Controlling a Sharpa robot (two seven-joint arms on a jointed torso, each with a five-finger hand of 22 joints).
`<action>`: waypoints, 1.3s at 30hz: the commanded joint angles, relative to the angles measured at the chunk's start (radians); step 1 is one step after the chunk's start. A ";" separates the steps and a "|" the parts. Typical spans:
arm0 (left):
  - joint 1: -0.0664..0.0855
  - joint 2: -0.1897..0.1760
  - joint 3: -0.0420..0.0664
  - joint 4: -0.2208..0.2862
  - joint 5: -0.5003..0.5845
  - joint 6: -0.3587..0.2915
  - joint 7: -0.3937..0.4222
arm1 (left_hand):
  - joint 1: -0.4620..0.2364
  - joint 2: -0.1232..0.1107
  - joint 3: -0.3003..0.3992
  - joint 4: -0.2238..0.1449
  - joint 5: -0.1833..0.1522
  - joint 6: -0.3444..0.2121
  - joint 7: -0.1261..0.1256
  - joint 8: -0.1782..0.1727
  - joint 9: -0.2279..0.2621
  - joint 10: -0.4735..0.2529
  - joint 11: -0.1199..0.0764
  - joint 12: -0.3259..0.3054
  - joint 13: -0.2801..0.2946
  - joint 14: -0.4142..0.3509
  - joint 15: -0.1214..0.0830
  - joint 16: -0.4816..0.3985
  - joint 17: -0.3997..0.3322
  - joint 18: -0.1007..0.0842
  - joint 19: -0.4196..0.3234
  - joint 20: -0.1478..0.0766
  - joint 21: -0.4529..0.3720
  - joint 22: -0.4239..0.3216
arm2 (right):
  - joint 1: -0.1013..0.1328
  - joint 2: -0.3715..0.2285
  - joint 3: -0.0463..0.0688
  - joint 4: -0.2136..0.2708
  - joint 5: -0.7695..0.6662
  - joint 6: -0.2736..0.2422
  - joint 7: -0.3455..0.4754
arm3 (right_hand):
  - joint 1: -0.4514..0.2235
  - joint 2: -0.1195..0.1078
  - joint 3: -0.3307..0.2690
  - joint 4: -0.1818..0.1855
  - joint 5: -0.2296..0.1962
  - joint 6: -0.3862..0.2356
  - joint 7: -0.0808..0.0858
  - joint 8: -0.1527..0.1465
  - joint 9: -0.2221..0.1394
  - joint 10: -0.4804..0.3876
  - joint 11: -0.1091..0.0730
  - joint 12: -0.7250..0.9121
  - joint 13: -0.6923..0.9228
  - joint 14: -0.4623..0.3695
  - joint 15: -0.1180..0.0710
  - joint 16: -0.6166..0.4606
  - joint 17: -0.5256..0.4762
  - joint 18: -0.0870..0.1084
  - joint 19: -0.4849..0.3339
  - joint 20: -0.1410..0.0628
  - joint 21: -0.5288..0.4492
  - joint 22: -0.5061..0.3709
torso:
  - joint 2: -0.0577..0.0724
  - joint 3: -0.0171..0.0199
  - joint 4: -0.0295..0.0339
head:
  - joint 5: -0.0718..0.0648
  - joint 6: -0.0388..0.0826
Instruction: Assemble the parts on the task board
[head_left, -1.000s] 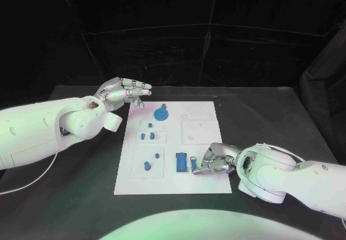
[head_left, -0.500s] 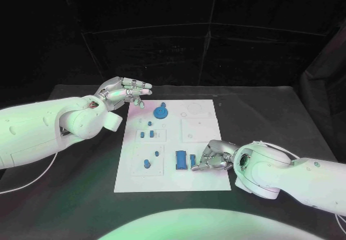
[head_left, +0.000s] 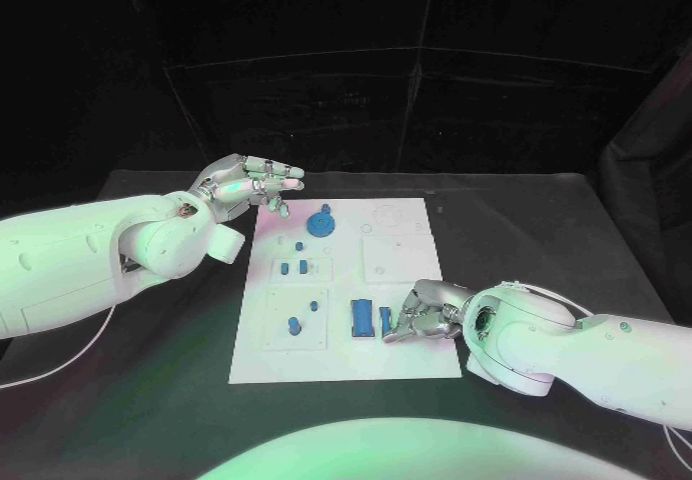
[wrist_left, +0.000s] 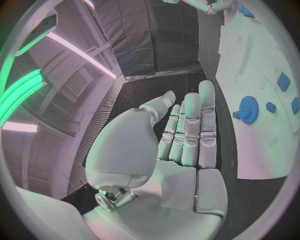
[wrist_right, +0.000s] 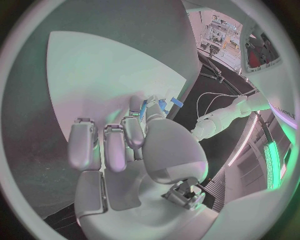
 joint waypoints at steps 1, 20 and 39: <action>0.002 -0.001 0.001 0.002 0.003 0.010 0.004 | -0.001 0.007 -0.003 -0.005 0.000 -0.002 0.002 0.005 -0.001 -0.006 -0.001 0.006 -0.002 -0.008 0.000 0.000 -0.002 0.014 -0.003 0.002 -0.004 -0.001 | 0.001 -0.006 -0.001 0.008 0.011 0.008 0.010 | 0.002 -0.003 -0.006 -0.001 -0.004 -0.009 0.003 0.006 0.001 -0.006 0.006 -0.007 -0.003 0.068 -0.003 -0.004 0.080 0.003 -0.007 0.004 -0.005 -0.002 | 0.000 0.0000 -0.0003 | 0.000 0.002; 0.000 0.012 0.000 -0.034 0.074 -0.022 0.100 | -0.040 0.001 -0.044 0.016 0.003 -0.013 -0.004 0.008 -0.001 -0.028 0.010 0.003 -0.014 -0.196 0.034 -0.221 -0.122 0.002 -0.172 0.030 -0.152 -0.085 | 0.084 -0.062 0.015 -0.151 0.701 -0.093 0.669 | 0.124 0.032 -0.039 -0.066 0.000 -0.218 0.115 -0.138 -0.073 -0.401 0.109 -0.699 -0.498 -0.226 0.091 -0.789 -0.618 0.115 -0.461 0.086 -0.568 -0.690 | -0.038 -0.0129 -0.0099 | -0.022 0.091; -0.032 0.143 0.001 -0.228 0.154 -0.094 0.167 | -0.443 0.088 -0.236 0.097 -0.050 -0.338 -0.082 -0.132 -0.068 -0.366 -0.003 -0.242 -0.087 -0.600 0.072 -0.801 -0.496 -0.049 -0.707 0.071 -0.600 -0.431 | 0.102 0.163 0.096 -0.635 0.955 -0.073 0.869 | -0.311 0.016 0.070 -0.127 -0.065 -0.500 0.075 -0.305 -0.310 -0.725 0.147 -1.157 -1.183 -0.719 0.175 -1.431 -1.199 0.058 -0.784 0.145 -1.264 -1.171 | -0.066 -0.0080 -0.0110 | -0.031 0.204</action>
